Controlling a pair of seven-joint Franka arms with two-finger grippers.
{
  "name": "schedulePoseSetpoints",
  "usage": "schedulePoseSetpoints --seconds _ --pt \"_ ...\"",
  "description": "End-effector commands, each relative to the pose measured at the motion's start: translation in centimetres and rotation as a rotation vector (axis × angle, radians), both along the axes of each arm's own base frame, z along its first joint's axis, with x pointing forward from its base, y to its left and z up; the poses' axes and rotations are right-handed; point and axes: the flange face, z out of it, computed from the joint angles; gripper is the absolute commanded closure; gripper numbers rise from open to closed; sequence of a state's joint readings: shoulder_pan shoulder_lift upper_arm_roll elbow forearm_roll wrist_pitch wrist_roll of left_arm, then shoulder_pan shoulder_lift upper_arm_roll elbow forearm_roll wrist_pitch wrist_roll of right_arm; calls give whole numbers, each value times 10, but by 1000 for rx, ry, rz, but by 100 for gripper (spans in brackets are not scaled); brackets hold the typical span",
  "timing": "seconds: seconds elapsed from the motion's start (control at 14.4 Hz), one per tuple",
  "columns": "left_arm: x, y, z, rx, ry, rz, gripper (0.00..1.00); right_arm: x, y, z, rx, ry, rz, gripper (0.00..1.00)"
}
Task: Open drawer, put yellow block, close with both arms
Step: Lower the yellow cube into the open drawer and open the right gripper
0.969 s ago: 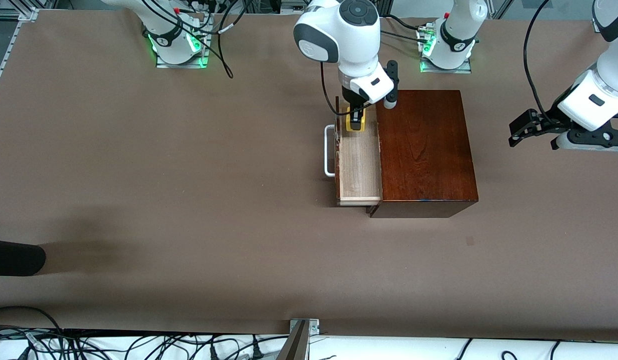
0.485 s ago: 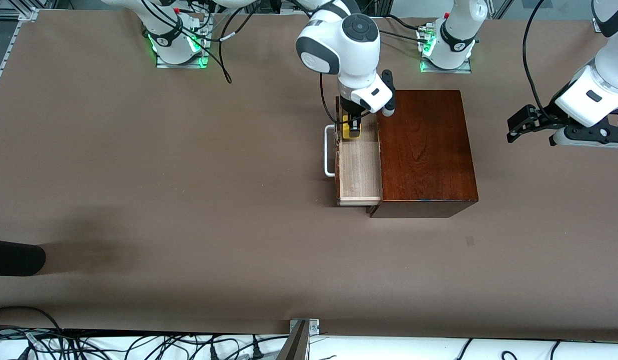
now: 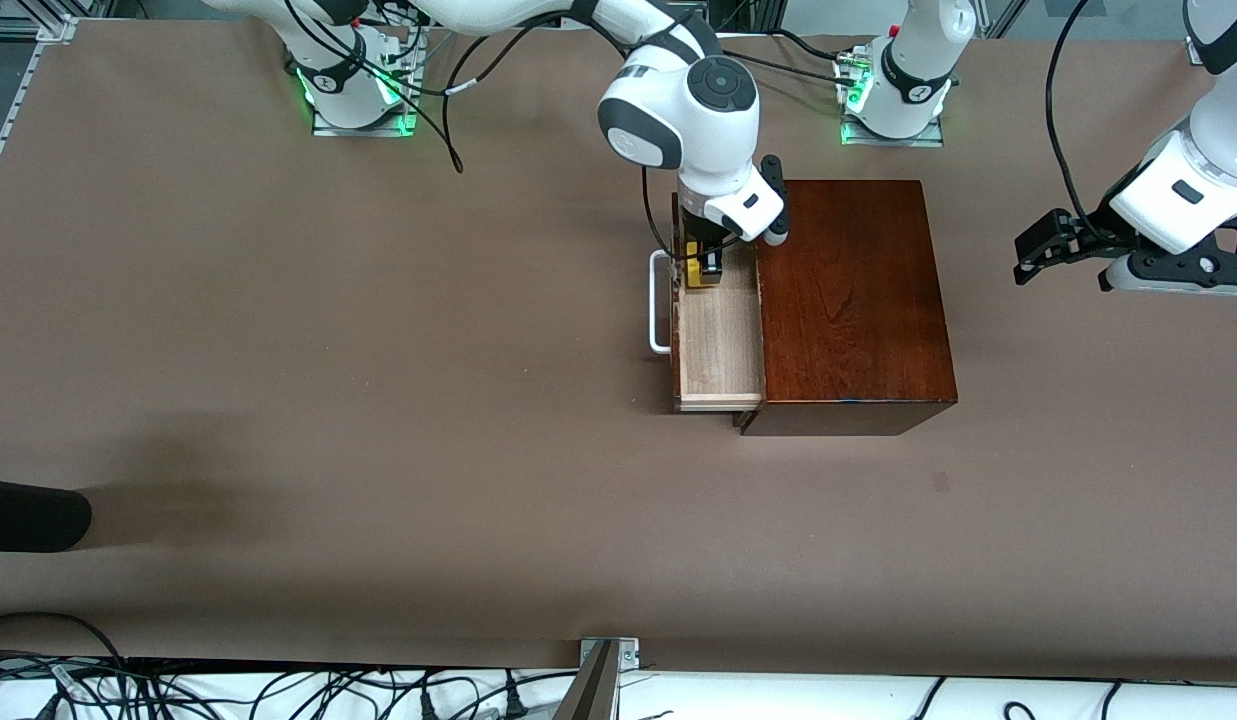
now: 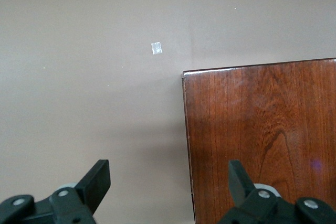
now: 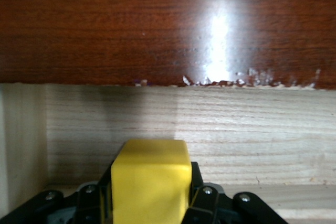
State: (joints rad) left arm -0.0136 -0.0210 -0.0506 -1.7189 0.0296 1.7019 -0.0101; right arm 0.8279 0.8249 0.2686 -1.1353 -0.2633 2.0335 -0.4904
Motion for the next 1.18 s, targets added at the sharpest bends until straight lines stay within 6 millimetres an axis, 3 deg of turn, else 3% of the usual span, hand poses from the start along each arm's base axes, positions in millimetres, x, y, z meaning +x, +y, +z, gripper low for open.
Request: schedulePoseSetpoints --seconds 0.0,0.28,0.35,0.42,0.48,0.62,0.9,1.11 --pt "-4 -2 8 -6 0 -3 0 5 4 -7 -7 -20 25 100" --pt "-4 -2 8 -6 3 -3 0 16 -3 -15 -26 -31 45 98" --pt "-5 -3 8 -6 6 -4 0 18 -3 -15 -22 -34 51 83" --pt "-5 -3 8 -6 7 -4 0 17 -3 -13 -22 -32 42 10" --pt "-5 -3 8 -6 7 -4 0 16 -4 -7 -20 -31 27 0" --pt "-5 -3 8 -6 7 -4 0 17 -8 2 -44 -17 -1 0" --pt "-5 -3 8 -6 7 -4 0 28 -19 81 -4 -24 -45 0" --pt "-4 -4 10 -6 3 -4 0 55 -73 160 -2 -16 -138 0"
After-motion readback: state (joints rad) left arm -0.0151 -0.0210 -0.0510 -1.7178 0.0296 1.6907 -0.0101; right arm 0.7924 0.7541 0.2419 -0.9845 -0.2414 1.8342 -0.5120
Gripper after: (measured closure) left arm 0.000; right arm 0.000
